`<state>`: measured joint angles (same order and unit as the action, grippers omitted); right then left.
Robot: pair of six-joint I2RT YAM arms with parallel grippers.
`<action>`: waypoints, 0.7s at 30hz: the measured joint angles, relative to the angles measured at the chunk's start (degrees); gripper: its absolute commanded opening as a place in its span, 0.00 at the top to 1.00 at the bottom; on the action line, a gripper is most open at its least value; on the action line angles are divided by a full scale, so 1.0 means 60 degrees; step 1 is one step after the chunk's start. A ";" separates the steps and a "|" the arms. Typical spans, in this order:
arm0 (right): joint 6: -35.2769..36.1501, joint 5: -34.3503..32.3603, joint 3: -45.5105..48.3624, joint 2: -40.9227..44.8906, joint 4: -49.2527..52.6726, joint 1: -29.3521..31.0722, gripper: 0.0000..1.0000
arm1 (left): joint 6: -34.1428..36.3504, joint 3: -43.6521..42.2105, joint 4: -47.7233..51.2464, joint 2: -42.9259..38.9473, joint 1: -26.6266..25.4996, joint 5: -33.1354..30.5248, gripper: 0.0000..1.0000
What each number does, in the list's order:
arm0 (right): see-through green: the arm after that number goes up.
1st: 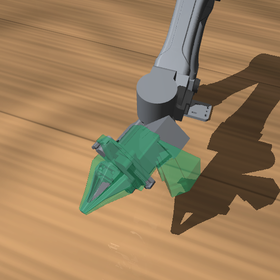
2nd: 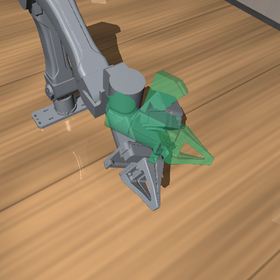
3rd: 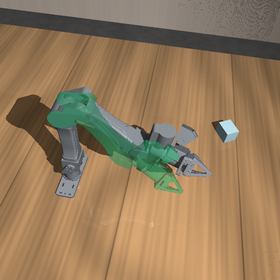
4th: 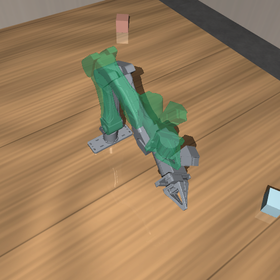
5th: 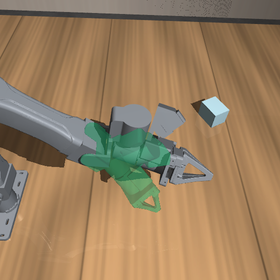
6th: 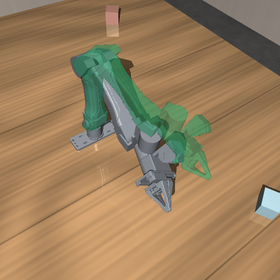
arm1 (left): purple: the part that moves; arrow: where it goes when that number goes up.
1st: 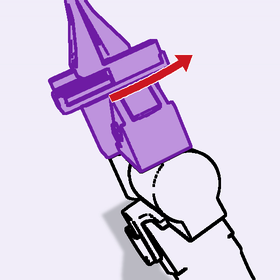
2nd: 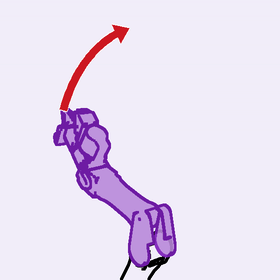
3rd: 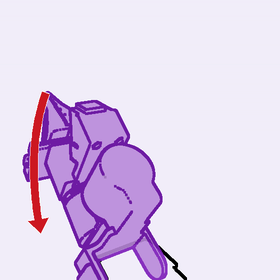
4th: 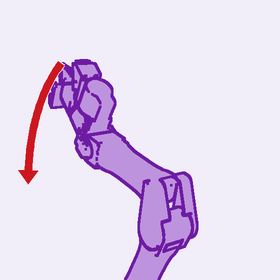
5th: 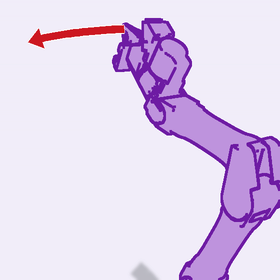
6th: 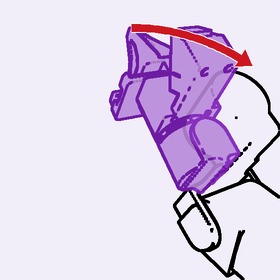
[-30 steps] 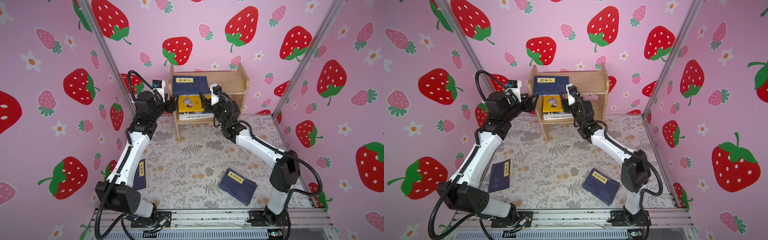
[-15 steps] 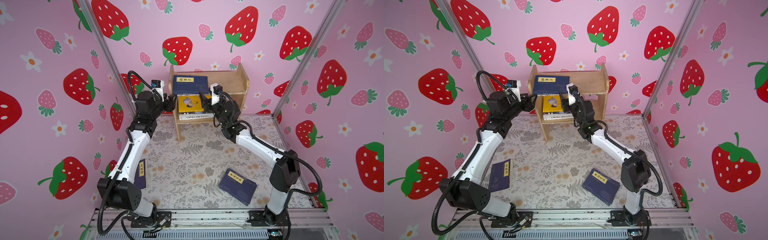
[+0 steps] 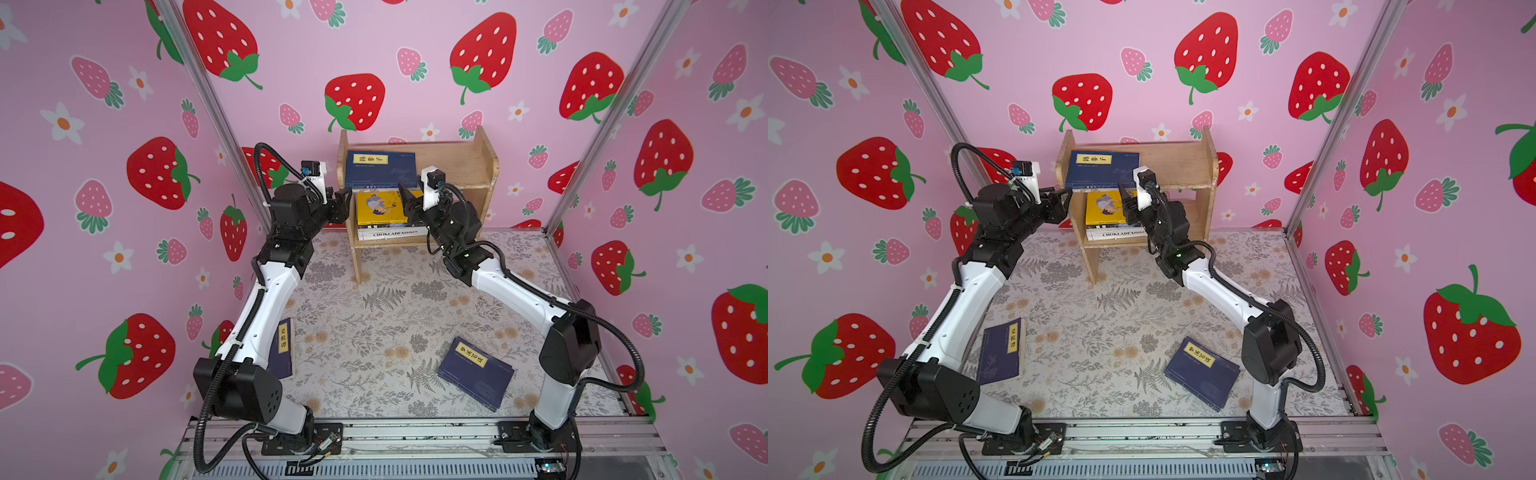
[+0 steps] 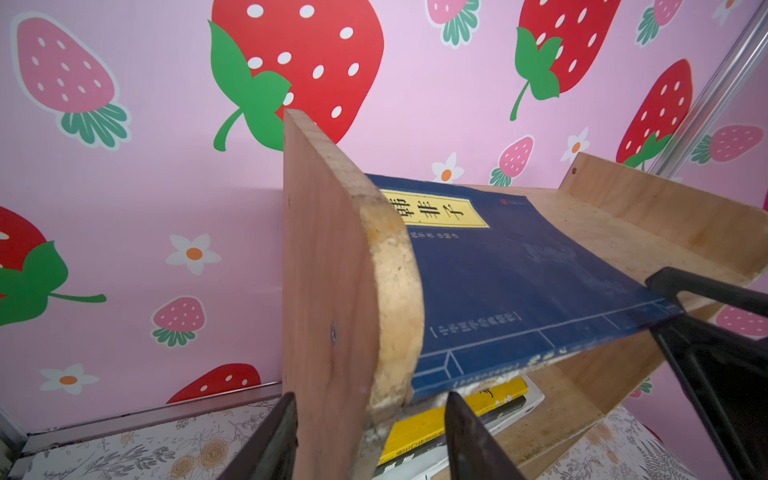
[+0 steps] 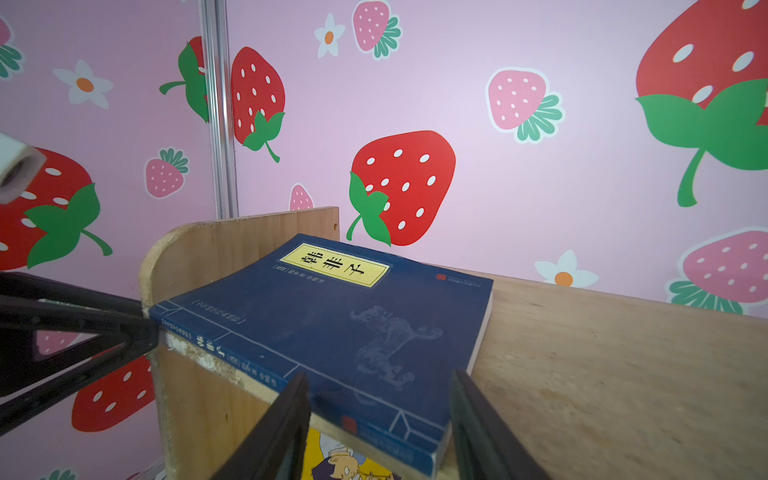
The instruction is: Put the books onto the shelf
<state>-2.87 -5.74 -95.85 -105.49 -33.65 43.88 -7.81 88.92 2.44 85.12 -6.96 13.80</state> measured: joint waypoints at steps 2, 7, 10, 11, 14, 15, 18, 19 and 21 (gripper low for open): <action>0.0029 -0.0015 -0.0007 0.0004 0.0036 -0.0004 0.47 | -0.0087 -0.0310 -0.0004 -0.0284 0.0000 -0.0055 0.42; 0.0040 -0.0022 -0.0168 0.0000 0.0291 -0.0011 0.47 | -0.0215 -0.0572 -0.0015 -0.0925 0.0018 -0.0058 0.42; 0.0007 0.0015 -0.0255 -0.0015 0.0350 -0.0015 0.47 | -0.0226 -0.0801 -0.0025 -0.1428 0.0018 -0.0138 0.42; -0.0011 0.0029 -0.0259 -0.0018 0.0353 -0.0018 0.47 | -0.0222 -0.0878 -0.0015 -0.1592 0.0018 -0.0197 0.42; -0.0022 0.0036 -0.0379 -0.0091 0.0419 -0.0025 0.48 | -0.0208 -0.1038 -0.0007 -0.1931 0.0018 -0.0313 0.41; -0.0029 0.0040 -0.0492 -0.0149 0.0452 -0.0033 0.48 | -0.0204 -0.1071 -0.0007 -0.1996 0.0018 -0.0342 0.42; -0.0066 0.0073 -0.0561 -0.0178 0.0514 -0.0051 0.42 | -0.0200 -0.1169 0.0022 -0.2142 0.0018 -0.0477 0.41; -0.0069 0.0076 -0.0561 -0.0178 0.0510 -0.0047 0.41 | -0.0200 -0.1188 0.0025 -0.2167 0.0022 -0.0492 0.41; -0.0066 0.0066 -0.0528 -0.0171 0.0495 -0.0040 0.36 | -0.0197 -0.1264 0.0047 -0.2255 0.0025 -0.0561 0.41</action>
<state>-3.27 -5.34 -99.02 -106.52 -30.68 43.64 -8.99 81.34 2.72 71.59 -6.81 10.44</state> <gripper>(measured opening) 0.596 0.587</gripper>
